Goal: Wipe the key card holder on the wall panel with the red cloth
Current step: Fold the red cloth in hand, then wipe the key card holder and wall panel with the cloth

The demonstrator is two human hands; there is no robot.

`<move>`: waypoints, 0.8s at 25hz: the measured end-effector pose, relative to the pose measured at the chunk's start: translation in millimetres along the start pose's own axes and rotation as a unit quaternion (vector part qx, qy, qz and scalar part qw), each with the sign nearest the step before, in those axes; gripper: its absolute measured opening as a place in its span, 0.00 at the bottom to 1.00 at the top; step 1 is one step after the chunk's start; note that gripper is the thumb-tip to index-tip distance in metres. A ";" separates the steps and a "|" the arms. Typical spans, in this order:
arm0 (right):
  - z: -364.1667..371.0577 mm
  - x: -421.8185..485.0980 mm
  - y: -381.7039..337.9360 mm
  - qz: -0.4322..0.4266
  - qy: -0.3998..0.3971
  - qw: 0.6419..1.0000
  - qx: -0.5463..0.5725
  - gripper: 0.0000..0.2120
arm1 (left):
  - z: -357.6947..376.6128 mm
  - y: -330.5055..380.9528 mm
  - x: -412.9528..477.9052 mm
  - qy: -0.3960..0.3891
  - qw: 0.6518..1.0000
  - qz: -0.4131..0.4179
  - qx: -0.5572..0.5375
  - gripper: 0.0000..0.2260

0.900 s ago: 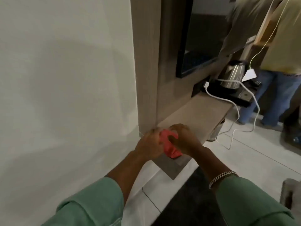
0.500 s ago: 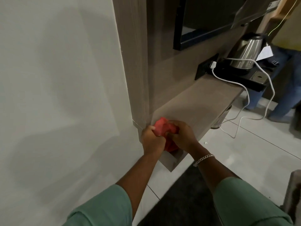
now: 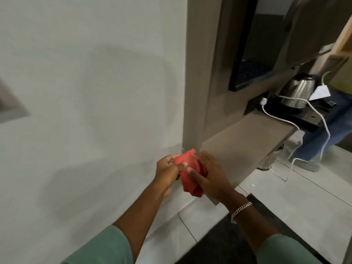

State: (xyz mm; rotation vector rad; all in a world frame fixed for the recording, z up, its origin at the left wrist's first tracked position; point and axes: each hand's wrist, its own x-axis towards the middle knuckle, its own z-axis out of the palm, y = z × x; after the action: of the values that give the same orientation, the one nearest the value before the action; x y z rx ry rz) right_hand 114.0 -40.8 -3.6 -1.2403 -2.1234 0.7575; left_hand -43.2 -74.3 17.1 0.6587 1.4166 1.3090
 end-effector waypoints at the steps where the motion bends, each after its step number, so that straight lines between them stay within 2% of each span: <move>1: 6.0 -3.6 -25.5 -0.049 -0.009 0.999 -0.017 0.33 | -17.1 15.9 -15.5 -0.007 1.000 0.014 0.006 0.13; 3: 20.6 -7.2 -84.7 -0.110 -0.015 0.994 -0.021 0.38 | -55.8 55.1 -48.1 -0.022 0.999 0.044 0.006 0.14; 6: 45.1 -12.1 -173.1 -0.177 0.059 0.982 0.029 0.36 | -115.3 113.0 -100.0 -0.027 0.994 0.107 0.015 0.21; 8: 62.6 -13.0 -230.7 -0.232 0.104 0.966 0.049 0.35 | -156.4 145.3 -138.6 0.001 0.985 0.167 0.045 0.23; 11: 87.0 -17.4 -319.7 -0.319 0.144 0.935 0.062 0.33 | -217.7 184.7 -204.5 0.064 0.951 0.281 0.113 0.20; 14: 107.5 -28.8 -403.5 -0.381 0.165 0.906 0.089 0.35 | -282.9 221.1 -268.4 0.155 0.889 0.406 0.145 0.15; 17: 123.8 -33.9 -467.0 -0.437 0.178 0.875 0.105 0.34 | -341.2 256.5 -316.7 0.267 0.792 0.520 0.175 0.11; 20: 143.2 -35.6 -510.3 -0.456 0.160 0.863 0.150 0.33 | -401.7 280.1 -349.3 0.379 0.704 0.559 0.219 0.10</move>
State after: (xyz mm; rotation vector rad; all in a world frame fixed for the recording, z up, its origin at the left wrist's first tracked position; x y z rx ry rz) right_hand -265.5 -309.8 252.9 -0.0968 -1.8973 0.3783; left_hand -378.2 -462.5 331.4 1.5914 2.1393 2.4020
